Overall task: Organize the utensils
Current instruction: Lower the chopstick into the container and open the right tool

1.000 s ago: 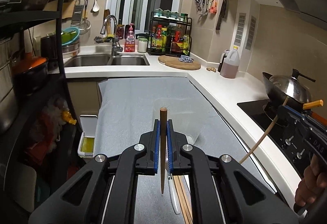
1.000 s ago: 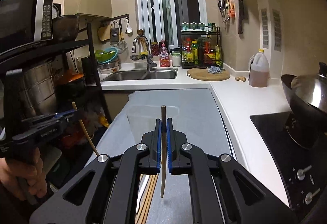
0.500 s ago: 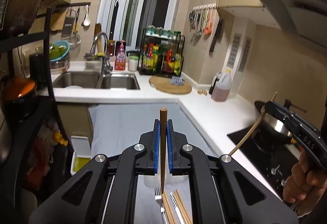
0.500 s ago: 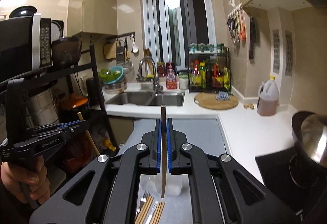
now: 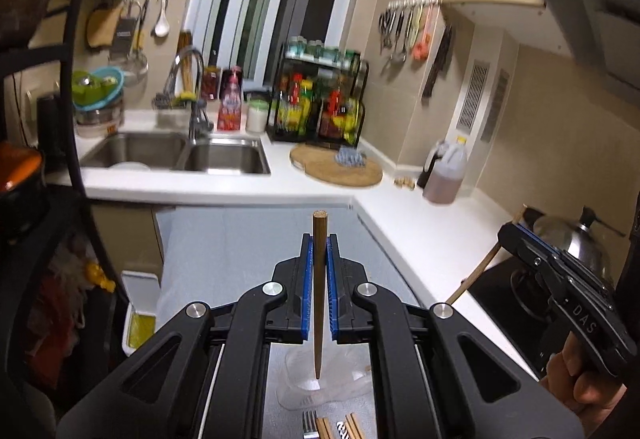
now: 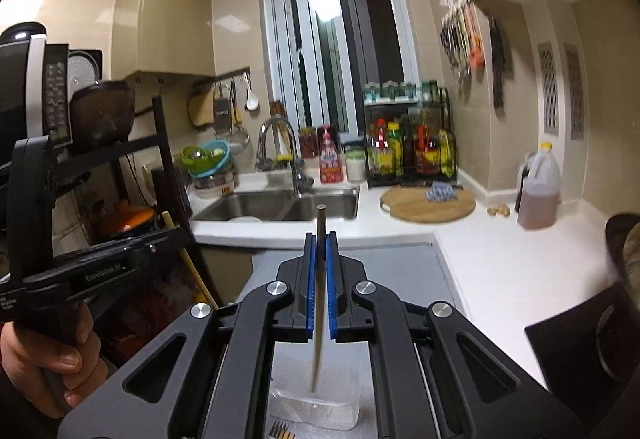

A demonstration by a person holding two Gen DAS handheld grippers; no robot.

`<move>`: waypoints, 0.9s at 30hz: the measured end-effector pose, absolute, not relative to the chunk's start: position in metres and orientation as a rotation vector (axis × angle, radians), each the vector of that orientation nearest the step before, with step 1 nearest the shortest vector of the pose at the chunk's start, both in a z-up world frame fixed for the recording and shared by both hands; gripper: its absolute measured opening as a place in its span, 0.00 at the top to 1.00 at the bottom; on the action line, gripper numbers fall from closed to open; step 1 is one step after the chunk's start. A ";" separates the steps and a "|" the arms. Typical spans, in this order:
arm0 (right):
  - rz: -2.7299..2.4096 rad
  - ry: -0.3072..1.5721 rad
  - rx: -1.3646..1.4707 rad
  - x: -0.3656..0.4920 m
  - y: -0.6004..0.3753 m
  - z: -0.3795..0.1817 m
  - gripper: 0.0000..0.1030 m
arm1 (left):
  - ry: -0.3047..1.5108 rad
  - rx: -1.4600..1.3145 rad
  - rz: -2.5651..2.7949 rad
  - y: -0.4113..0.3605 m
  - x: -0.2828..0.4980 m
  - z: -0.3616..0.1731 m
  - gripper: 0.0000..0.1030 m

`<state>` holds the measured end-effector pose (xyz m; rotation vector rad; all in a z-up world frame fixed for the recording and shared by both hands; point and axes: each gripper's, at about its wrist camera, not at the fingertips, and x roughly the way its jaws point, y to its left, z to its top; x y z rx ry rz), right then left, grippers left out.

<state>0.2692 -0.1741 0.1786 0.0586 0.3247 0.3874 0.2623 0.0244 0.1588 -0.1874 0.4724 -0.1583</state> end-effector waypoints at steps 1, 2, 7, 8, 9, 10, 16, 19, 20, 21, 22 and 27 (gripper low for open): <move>0.385 0.333 0.056 0.272 -0.175 0.171 0.95 | 0.487 -0.185 -0.160 0.023 0.265 0.151 0.94; 0.385 0.349 0.055 0.277 -0.175 0.162 0.95 | 0.502 -0.183 -0.162 0.022 0.268 0.142 0.94; 0.381 0.415 0.079 0.293 -0.180 0.132 0.95 | 0.545 -0.193 -0.178 0.023 0.275 0.119 0.94; 0.380 0.425 0.079 0.294 -0.180 0.127 0.95 | 0.551 -0.193 -0.180 0.023 0.275 0.117 0.94; 0.379 0.434 0.075 0.296 -0.179 0.124 0.95 | 0.559 -0.195 -0.183 0.024 0.276 0.115 0.94; 0.380 0.448 0.068 0.297 -0.178 0.121 0.94 | 0.565 -0.198 -0.186 0.023 0.277 0.112 0.94; 0.333 0.514 0.039 0.296 -0.179 0.113 0.67 | 0.576 -0.175 -0.141 0.024 0.271 0.115 0.55; 0.296 0.523 0.018 0.290 -0.182 0.117 0.59 | 0.534 -0.162 -0.108 0.027 0.259 0.128 0.48; 0.287 0.518 0.012 0.285 -0.184 0.119 0.59 | 0.518 -0.159 -0.095 0.028 0.253 0.134 0.48; 0.281 0.512 0.009 0.281 -0.186 0.121 0.59 | 0.503 -0.155 -0.079 0.030 0.246 0.139 0.48; 0.277 0.506 0.006 0.276 -0.188 0.122 0.59 | 0.493 -0.151 -0.071 0.030 0.242 0.143 0.47; 0.254 0.450 -0.016 0.235 -0.199 0.132 0.59 | 0.426 -0.115 -0.025 0.030 0.199 0.160 0.47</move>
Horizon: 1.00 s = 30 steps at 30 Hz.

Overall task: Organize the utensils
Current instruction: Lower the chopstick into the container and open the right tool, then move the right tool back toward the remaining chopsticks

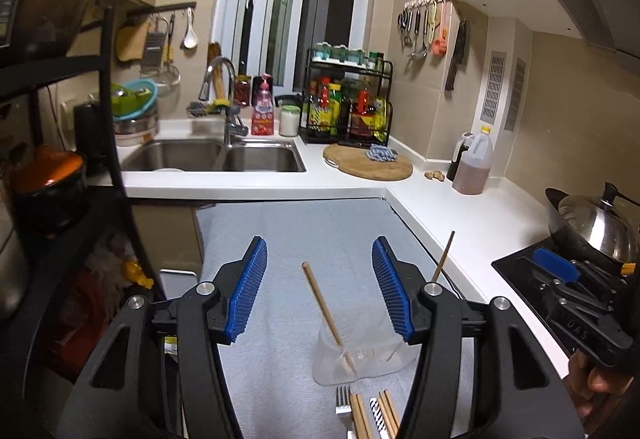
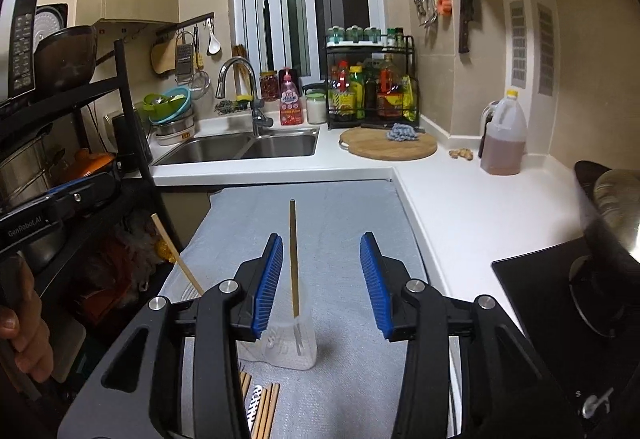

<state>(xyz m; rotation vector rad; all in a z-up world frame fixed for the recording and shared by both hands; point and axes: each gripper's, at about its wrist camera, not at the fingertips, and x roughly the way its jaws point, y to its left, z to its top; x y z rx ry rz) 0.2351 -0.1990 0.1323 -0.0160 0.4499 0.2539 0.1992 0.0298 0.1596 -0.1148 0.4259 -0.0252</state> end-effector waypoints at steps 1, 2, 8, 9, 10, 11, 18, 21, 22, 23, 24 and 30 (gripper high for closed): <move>0.253 0.440 -0.021 0.225 -0.201 0.133 0.59 | 0.417 -0.113 -0.024 0.030 0.186 0.159 0.47; 0.253 0.428 -0.027 0.214 -0.202 0.133 0.59 | 0.411 -0.111 -0.021 0.030 0.176 0.157 0.47; 0.279 0.386 -0.059 0.148 -0.205 0.116 0.59 | 0.418 -0.093 -0.032 0.017 0.123 0.127 0.53; 0.281 0.386 -0.065 0.137 -0.205 0.111 0.59 | 0.420 -0.090 -0.031 0.015 0.115 0.121 0.57; 0.286 0.389 -0.065 0.127 -0.206 0.105 0.59 | 0.421 -0.089 -0.029 0.014 0.108 0.115 0.60; 0.292 0.394 -0.062 0.119 -0.206 0.100 0.59 | 0.422 -0.089 -0.028 0.012 0.100 0.109 0.62; 0.324 0.440 -0.045 0.073 -0.211 0.063 0.75 | 0.431 -0.082 -0.009 0.005 0.057 0.069 0.77; 0.334 0.458 -0.040 0.061 -0.212 0.049 0.84 | 0.454 -0.087 -0.018 0.003 0.045 0.050 0.80; 0.335 0.466 -0.035 0.058 -0.213 0.045 0.86 | 0.462 -0.087 -0.017 0.002 0.042 0.042 0.81; 0.338 0.478 -0.025 0.055 -0.213 0.038 0.87 | 0.465 -0.086 -0.016 0.001 0.040 0.037 0.81; 0.340 0.486 -0.020 0.052 -0.213 0.032 0.87 | 0.471 -0.089 -0.014 0.001 0.037 0.030 0.81; 0.372 0.566 -0.022 0.044 -0.199 -0.014 0.87 | 0.490 -0.091 -0.005 0.002 0.029 0.005 0.82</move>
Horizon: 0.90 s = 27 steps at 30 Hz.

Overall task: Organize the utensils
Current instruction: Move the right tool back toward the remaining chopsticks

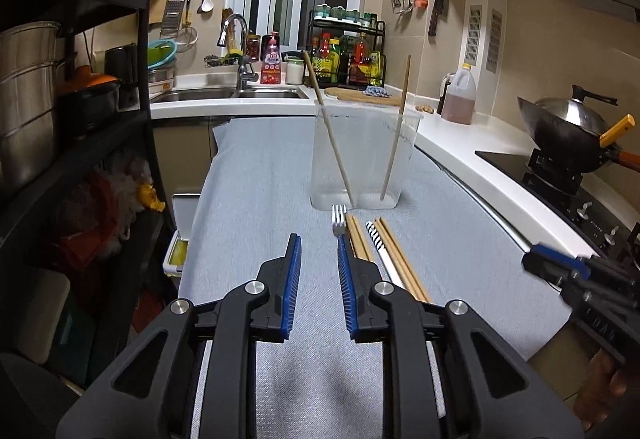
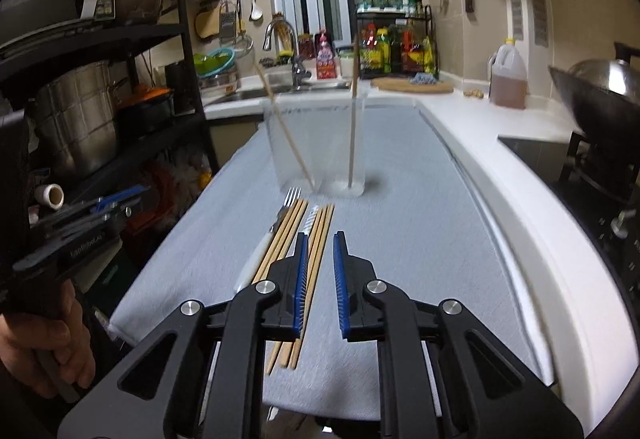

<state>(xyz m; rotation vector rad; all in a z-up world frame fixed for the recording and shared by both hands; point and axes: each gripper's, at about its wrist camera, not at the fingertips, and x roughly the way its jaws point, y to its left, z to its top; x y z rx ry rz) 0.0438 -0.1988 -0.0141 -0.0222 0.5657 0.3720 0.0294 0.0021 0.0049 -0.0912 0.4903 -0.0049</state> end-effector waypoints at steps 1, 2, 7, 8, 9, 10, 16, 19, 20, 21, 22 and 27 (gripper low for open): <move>0.377 0.584 -0.022 0.044 -0.196 -0.022 0.87 | 0.495 -0.090 -0.001 0.003 0.031 0.002 0.82; 0.381 0.620 -0.016 0.047 -0.193 -0.034 0.87 | 0.504 -0.099 -0.003 0.005 0.032 -0.001 0.82; 0.383 0.743 -0.010 0.063 -0.181 -0.072 0.85 | 0.548 -0.105 -0.013 0.006 0.037 -0.014 0.82; 0.382 0.757 -0.011 0.066 -0.181 -0.077 0.85 | 0.560 -0.108 -0.019 0.004 0.038 -0.017 0.82; 0.379 0.770 -0.010 0.068 -0.179 -0.080 0.85 | 0.569 -0.111 -0.026 0.004 0.038 -0.020 0.82; 0.380 0.783 -0.009 0.070 -0.177 -0.084 0.85 | 0.583 -0.114 -0.035 0.002 0.040 -0.024 0.82; 0.358 0.793 -0.037 0.070 -0.176 -0.091 0.83 | 0.637 -0.128 -0.077 -0.006 0.047 -0.039 0.82; 0.354 0.785 -0.064 0.067 -0.174 -0.093 0.83 | 0.693 -0.189 -0.137 -0.010 0.057 -0.049 0.82; 0.359 0.791 -0.070 0.067 -0.172 -0.094 0.83 | 0.712 -0.208 -0.150 -0.010 0.061 -0.053 0.82; 0.357 0.791 -0.081 0.066 -0.171 -0.095 0.83 | 0.726 -0.218 -0.154 -0.011 0.065 -0.056 0.82; 0.352 0.781 -0.102 0.063 -0.169 -0.095 0.83 | 0.747 -0.228 -0.157 -0.013 0.070 -0.061 0.82; 0.352 0.782 -0.098 0.064 -0.175 -0.093 0.94 | 0.792 -0.247 -0.154 -0.022 0.084 -0.074 0.82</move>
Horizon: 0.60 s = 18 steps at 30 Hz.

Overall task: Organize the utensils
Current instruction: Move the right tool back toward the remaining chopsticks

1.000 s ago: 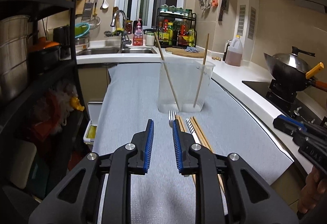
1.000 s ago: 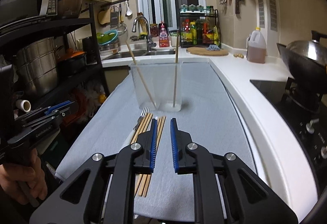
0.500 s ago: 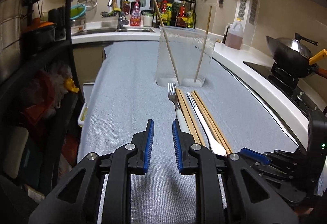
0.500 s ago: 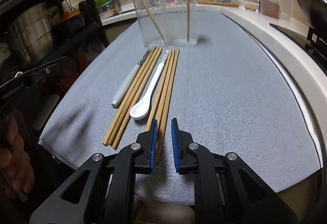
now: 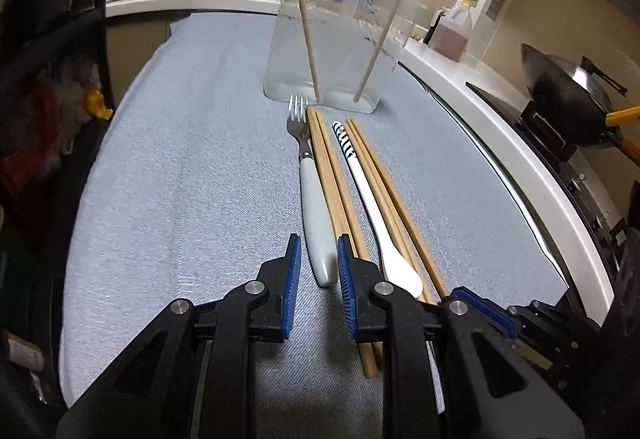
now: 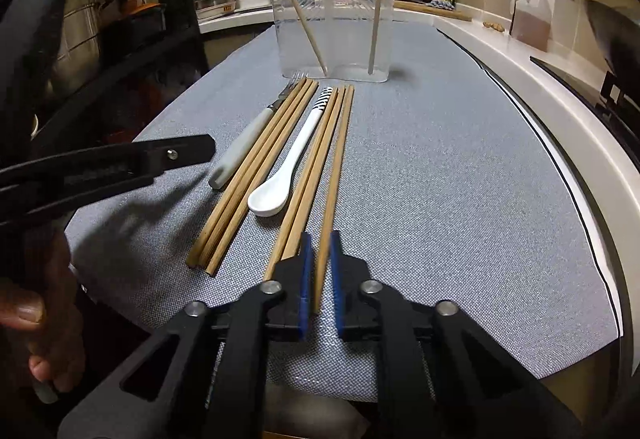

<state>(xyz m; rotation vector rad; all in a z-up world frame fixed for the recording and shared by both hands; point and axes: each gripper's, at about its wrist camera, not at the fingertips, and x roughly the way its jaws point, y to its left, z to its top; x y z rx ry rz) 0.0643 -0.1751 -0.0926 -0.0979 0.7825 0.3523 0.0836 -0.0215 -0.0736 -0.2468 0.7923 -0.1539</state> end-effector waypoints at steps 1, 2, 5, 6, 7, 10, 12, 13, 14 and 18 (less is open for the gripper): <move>0.349 0.783 -0.095 0.064 -0.177 -0.093 0.94 | 0.796 -0.244 -0.155 -0.022 0.085 -0.074 0.82; 0.345 0.784 -0.089 0.064 -0.180 -0.092 0.94 | 0.801 -0.236 -0.153 -0.024 0.087 -0.076 0.82; 0.332 0.785 -0.076 0.064 -0.186 -0.092 0.94 | 0.820 -0.214 -0.128 -0.028 0.091 -0.081 0.81; 0.328 0.785 -0.074 0.063 -0.188 -0.092 0.94 | 0.826 -0.220 -0.128 -0.028 0.092 -0.083 0.81; 0.322 0.784 -0.072 0.063 -0.190 -0.092 0.94 | 0.829 -0.225 -0.129 -0.028 0.092 -0.083 0.81; 0.309 0.783 -0.062 0.063 -0.196 -0.092 0.94 | 0.831 -0.217 -0.123 -0.025 0.091 -0.082 0.84; 0.295 0.783 -0.056 0.063 -0.200 -0.092 0.94 | 0.828 -0.212 -0.109 -0.022 0.088 -0.082 0.84; 0.291 0.782 -0.052 0.063 -0.200 -0.091 0.94 | 0.828 -0.213 -0.105 -0.020 0.086 -0.081 0.84; 0.287 0.781 -0.049 0.063 -0.202 -0.091 0.94 | 0.830 -0.209 -0.094 -0.018 0.083 -0.081 0.84; 0.280 0.787 -0.040 0.060 -0.205 -0.092 0.94 | 0.844 -0.187 -0.047 -0.010 0.062 -0.080 0.84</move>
